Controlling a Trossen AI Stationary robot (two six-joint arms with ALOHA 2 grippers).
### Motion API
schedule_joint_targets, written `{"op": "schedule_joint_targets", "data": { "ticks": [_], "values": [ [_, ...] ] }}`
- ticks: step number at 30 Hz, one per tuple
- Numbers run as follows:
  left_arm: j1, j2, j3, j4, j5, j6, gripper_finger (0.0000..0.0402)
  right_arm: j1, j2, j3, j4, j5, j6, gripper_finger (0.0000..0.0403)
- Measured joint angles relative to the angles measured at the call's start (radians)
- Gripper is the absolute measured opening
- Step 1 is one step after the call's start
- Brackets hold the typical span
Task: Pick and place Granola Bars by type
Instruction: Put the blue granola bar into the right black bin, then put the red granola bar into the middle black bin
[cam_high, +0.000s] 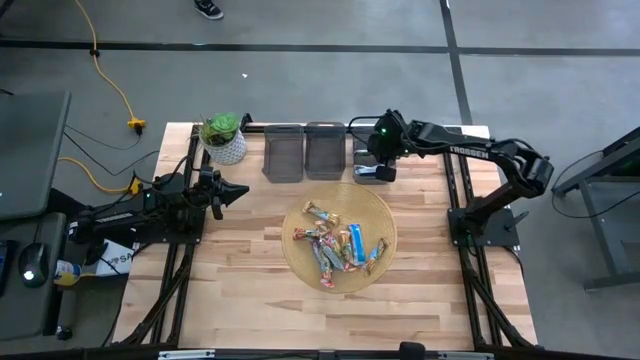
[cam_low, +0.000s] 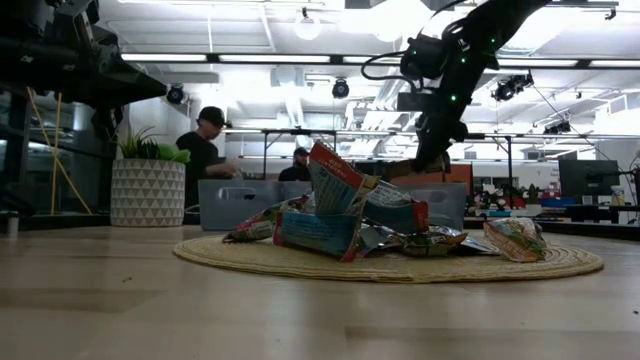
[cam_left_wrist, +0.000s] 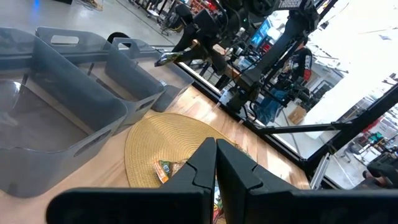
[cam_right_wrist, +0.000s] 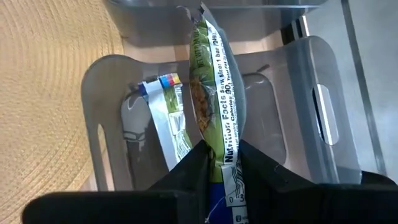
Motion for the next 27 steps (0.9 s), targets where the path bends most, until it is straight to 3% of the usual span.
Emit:
{"op": "schedule_joint_targets", "data": {
  "ticks": [15, 21, 27],
  "values": [
    [0.000, 0.000, 0.000, 0.000, 0.000, 0.000, 0.0010, 0.000, 0.001, 0.016, -0.010, 0.017, 0.029, 0.0142],
    [0.000, 0.000, 0.000, 0.000, 0.000, 0.000, 0.0010, 0.030, -0.001, 0.153, -0.043, -0.006, 0.072, 0.0159],
    [0.000, 0.000, 0.000, 0.000, 0.000, 0.000, 0.0010, 0.123, -0.002, 0.342, -0.137, -0.169, 0.081, 0.0162]
  ]
}}
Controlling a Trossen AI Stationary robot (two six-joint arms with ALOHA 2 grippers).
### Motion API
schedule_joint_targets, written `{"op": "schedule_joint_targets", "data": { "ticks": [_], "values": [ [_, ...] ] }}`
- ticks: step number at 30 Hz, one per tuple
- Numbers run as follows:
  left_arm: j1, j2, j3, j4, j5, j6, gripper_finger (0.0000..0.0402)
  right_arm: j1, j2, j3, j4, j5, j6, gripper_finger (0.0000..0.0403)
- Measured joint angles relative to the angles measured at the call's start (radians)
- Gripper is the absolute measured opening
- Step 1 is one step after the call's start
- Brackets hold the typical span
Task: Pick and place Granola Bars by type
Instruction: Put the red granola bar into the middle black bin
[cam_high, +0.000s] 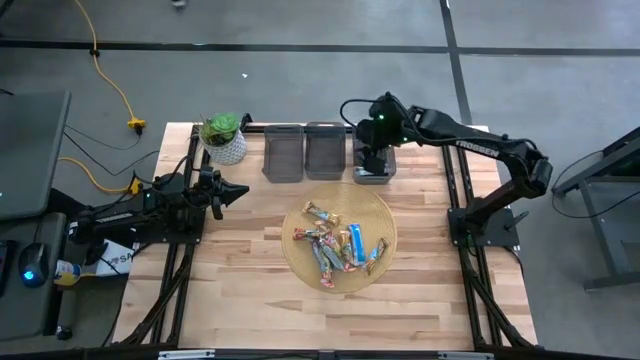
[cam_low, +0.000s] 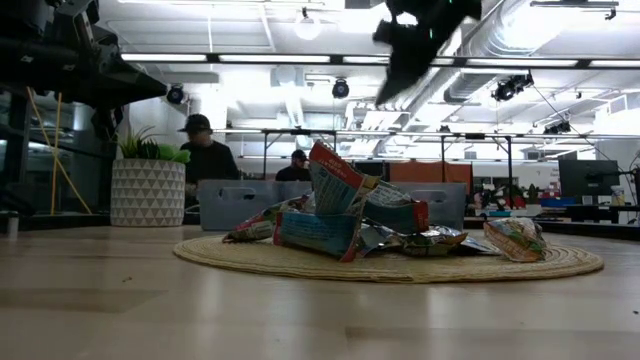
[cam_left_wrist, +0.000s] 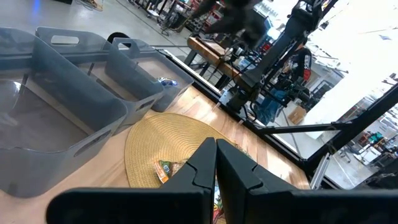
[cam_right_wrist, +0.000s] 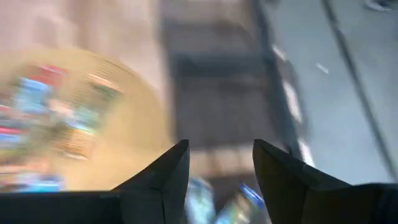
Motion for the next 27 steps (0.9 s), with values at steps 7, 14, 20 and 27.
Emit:
{"op": "schedule_joint_targets", "data": {
  "ticks": [7, 14, 20, 27],
  "values": [
    [0.000, 0.000, 0.000, 0.000, 0.000, 0.000, 0.0010, 0.117, -0.002, 0.139, -0.056, -0.289, 0.262, 0.0153],
    [0.000, 0.000, 0.000, 0.000, 0.000, 0.000, 0.0010, 0.286, -0.002, 0.112, -0.064, -0.307, 0.564, 0.0146],
    [0.000, 0.000, 0.000, 0.000, 0.000, 0.000, 0.0010, 0.474, -0.002, 0.029, -0.150, -0.127, 0.557, 0.0147],
    [0.000, 0.000, 0.000, 0.000, 0.000, 0.000, 0.0010, 0.608, -0.002, -0.175, 0.107, -0.009, 0.770, 0.0162]
  ]
}}
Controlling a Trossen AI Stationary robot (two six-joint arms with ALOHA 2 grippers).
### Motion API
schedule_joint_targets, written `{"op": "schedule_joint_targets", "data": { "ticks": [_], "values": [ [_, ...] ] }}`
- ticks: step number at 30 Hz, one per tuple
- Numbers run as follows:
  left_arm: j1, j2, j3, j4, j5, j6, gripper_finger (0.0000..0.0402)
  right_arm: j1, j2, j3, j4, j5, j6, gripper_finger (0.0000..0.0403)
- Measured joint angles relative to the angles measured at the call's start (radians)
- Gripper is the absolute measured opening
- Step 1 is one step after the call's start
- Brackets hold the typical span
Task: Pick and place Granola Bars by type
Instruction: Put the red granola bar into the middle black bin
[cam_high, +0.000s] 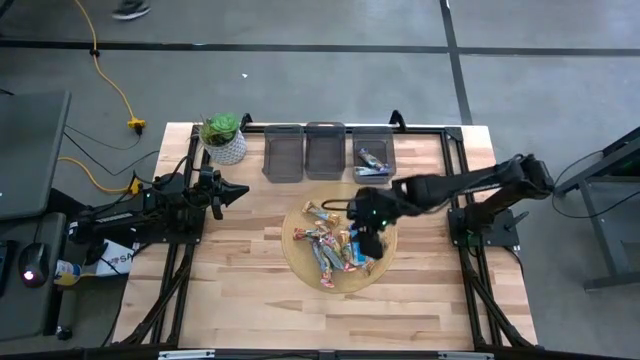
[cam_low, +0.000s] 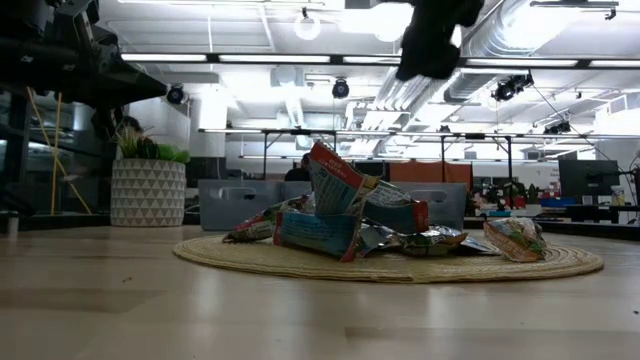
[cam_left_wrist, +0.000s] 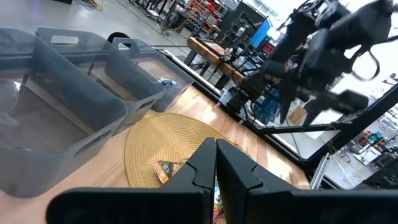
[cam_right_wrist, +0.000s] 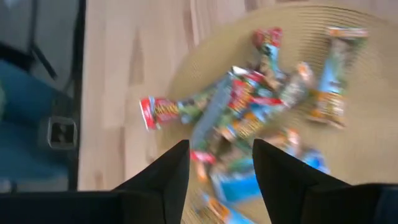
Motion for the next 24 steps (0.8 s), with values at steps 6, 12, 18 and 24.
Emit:
{"op": "schedule_joint_targets", "data": {
  "ticks": [6, 12, 18, 24],
  "values": [
    [0.000, 0.000, 0.000, 0.000, 0.004, 0.000, 0.0010, 0.069, 0.000, -0.202, 0.360, 0.087, 0.175, 0.0173],
    [0.000, 0.000, 0.000, 0.000, 0.032, 0.000, 0.0010, 0.075, 0.003, -0.301, 0.536, 0.193, 0.253, 0.0188],
    [0.000, 0.000, 0.000, 0.000, 0.032, 0.000, 0.0010, 0.075, 0.065, -0.303, 0.557, 0.172, 0.248, 0.0201],
    [0.000, 0.000, 0.000, 0.000, 0.033, 0.000, 0.0010, 0.075, 0.135, -0.301, 0.626, 0.141, 0.264, 0.0202]
  ]
}}
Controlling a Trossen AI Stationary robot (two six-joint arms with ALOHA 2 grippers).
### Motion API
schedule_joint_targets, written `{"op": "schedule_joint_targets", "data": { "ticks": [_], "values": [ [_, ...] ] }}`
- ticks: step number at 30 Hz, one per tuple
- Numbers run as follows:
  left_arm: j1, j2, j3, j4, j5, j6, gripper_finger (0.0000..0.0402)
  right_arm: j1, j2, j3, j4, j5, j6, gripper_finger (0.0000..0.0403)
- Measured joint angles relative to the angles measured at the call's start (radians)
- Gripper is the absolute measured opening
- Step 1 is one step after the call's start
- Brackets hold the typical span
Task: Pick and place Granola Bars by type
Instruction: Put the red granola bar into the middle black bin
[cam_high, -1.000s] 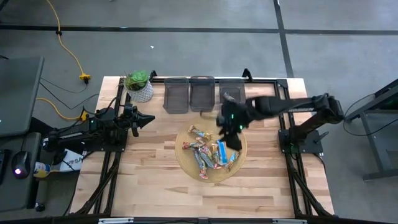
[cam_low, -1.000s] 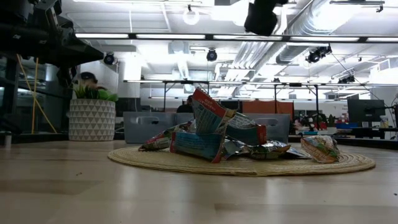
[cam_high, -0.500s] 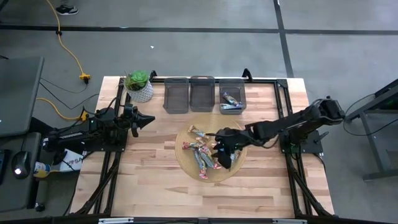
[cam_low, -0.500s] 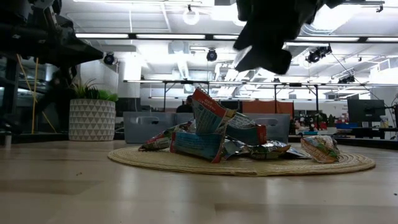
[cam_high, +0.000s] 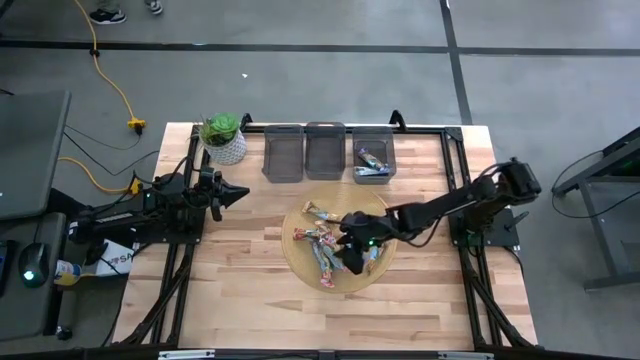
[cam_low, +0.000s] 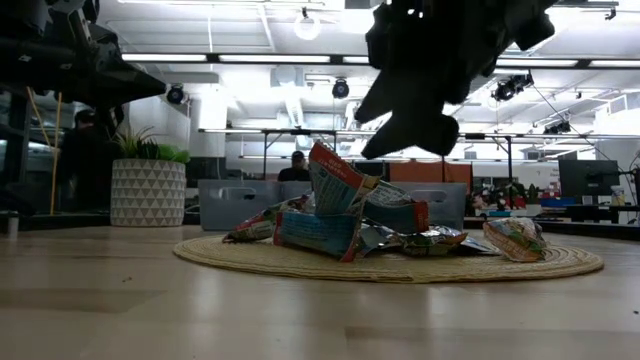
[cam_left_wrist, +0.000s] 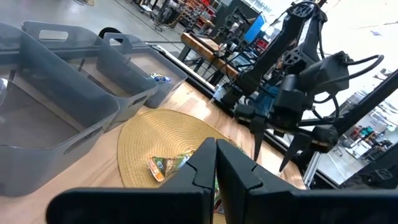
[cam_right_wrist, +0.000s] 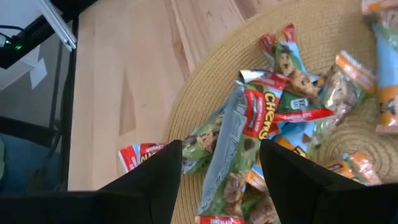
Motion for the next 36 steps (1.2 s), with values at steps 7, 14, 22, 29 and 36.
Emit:
{"op": "schedule_joint_targets", "data": {
  "ticks": [7, 14, 22, 29, 36],
  "values": [
    [0.000, 0.000, 0.000, 0.000, 0.002, 0.000, 0.0010, 0.000, 0.054, 0.000, 0.028, -0.006, 0.008, 0.0202],
    [0.000, 0.000, 0.000, 0.000, 0.002, 0.000, 0.0010, 0.000, 0.107, 0.000, 0.038, -0.007, 0.013, 0.0201],
    [0.000, 0.000, 0.000, 0.000, 0.002, 0.000, 0.0010, 0.000, 0.145, 0.000, 0.079, -0.008, 0.033, 0.0199],
    [0.000, 0.000, 0.000, 0.000, 0.002, 0.000, 0.0010, 0.000, 0.151, 0.000, 0.079, -0.010, 0.035, 0.0153],
    [0.000, 0.000, 0.000, 0.000, 0.001, 0.000, 0.0010, 0.000, 0.151, 0.000, 0.085, -0.014, 0.035, 0.0096]
  ]
}}
